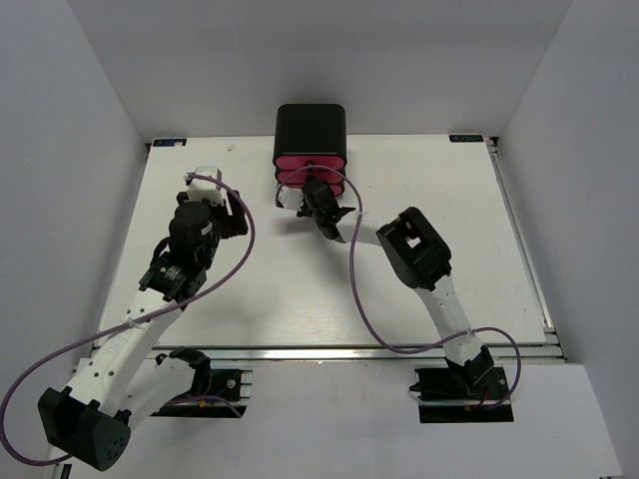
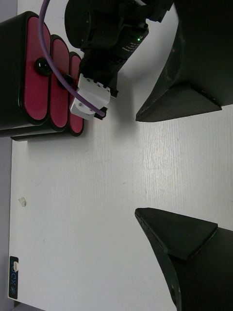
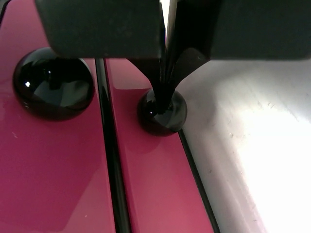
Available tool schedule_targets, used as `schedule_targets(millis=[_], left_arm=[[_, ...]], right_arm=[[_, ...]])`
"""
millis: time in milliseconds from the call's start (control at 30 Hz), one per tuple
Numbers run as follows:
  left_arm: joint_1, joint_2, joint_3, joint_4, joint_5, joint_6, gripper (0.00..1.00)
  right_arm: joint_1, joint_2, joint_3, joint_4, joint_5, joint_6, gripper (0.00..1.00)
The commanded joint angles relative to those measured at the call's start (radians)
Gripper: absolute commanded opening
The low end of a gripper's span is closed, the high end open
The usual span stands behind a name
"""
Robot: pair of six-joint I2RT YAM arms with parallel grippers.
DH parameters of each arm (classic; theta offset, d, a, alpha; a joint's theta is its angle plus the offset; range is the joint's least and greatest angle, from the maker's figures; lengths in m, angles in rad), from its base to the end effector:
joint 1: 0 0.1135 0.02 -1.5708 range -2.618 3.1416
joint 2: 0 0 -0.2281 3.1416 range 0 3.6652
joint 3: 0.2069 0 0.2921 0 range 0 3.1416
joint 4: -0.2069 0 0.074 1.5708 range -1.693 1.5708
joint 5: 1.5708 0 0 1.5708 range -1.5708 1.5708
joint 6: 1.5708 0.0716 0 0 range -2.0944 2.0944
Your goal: Sort the legos into containers by color
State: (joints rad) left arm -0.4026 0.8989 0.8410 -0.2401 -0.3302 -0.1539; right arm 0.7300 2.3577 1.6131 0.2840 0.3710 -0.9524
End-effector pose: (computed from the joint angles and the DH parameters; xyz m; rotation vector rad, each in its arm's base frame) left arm 0.2873 -0.0971 0.2938 0.0034 1.8530 -0.0786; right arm 0.4335 0.3531 0.0624 -1.3506 1.5235 -0.5163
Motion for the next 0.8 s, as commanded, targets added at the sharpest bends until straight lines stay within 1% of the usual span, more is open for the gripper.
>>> schedule_targets(millis=[0, 133, 200, 267, 300, 333, 367, 400, 433, 467, 500, 533, 567, 600, 633, 667, 700, 733, 767], left_arm=[[-0.004, 0.003, -0.002, 0.002, -0.020, 0.007, 0.81], [-0.004, 0.006, -0.002, 0.002, -0.020, 0.005, 0.81], [-0.004, 0.005, -0.003, 0.002, -0.020, 0.007, 0.81], [-0.004, 0.005, -0.002, 0.001, -0.021, 0.005, 0.81], [-0.004, 0.003, -0.002, 0.002, -0.021, 0.007, 0.82], [-0.004, 0.000, -0.002, 0.005, -0.014, 0.007, 0.82], [-0.004, -0.008, -0.003, 0.008, -0.001, 0.007, 0.82], [0.005, -0.012, -0.008, 0.012, 0.012, 0.007, 0.83], [0.005, -0.017, -0.011, 0.024, 0.045, 0.007, 0.84], [0.005, -0.026, -0.013, 0.031, 0.069, 0.008, 0.86], [0.005, -0.029, -0.016, 0.036, 0.095, 0.011, 0.93], [0.005, -0.032, -0.022, 0.048, 0.155, 0.019, 0.98], [0.005, -0.032, -0.023, 0.054, 0.187, 0.020, 0.98], [0.005, -0.034, -0.026, 0.059, 0.219, 0.027, 0.98], [0.005, -0.032, -0.028, 0.068, 0.250, 0.030, 0.98], [0.005, -0.032, -0.029, 0.073, 0.302, 0.033, 0.98], [0.005, -0.035, -0.033, 0.079, 0.324, 0.036, 0.98], [0.005, -0.040, -0.036, 0.085, 0.329, 0.034, 0.98], [0.005, -0.041, -0.043, 0.097, 0.385, 0.039, 0.98]], right_arm=[[-0.015, 0.011, 0.054, 0.095, 0.026, -0.014, 0.00], [-0.020, 0.009, 0.054, 0.087, 0.011, -0.022, 0.00], [-0.023, -0.004, 0.048, 0.051, -0.016, -0.019, 0.00], [-0.021, -0.075, -0.007, -0.026, -0.146, 0.004, 0.00], [-0.017, -0.107, -0.037, -0.110, -0.203, 0.020, 0.00], [-0.014, -0.189, -0.117, -0.149, -0.318, 0.033, 0.00], [-0.008, -0.233, -0.152, -0.188, -0.360, 0.073, 0.00], [-0.004, -0.277, -0.183, -0.251, -0.444, 0.114, 0.07], [-0.003, -0.363, -0.221, -0.282, -0.554, 0.165, 0.13], [-0.007, -0.408, -0.229, -0.331, -0.608, 0.298, 0.23], [-0.014, -0.444, -0.235, -0.357, -0.651, 0.381, 0.45], [-0.030, -0.527, -0.251, -0.418, -0.720, 0.511, 0.58], [-0.038, -0.572, -0.262, -0.442, -0.754, 0.565, 0.64], [-0.043, -0.613, -0.272, -0.456, -0.788, 0.617, 0.67], [-0.053, -0.697, -0.280, -0.488, -0.797, 0.668, 0.70], [-0.061, -0.734, -0.283, -0.512, -0.784, 0.714, 0.87], [-0.064, -0.768, -0.295, -0.523, -0.773, 0.795, 0.89], [-0.066, -0.837, -0.309, -0.526, -0.712, 0.832, 0.89], [-0.066, -0.869, -0.327, -0.528, -0.678, 0.857, 0.89]])
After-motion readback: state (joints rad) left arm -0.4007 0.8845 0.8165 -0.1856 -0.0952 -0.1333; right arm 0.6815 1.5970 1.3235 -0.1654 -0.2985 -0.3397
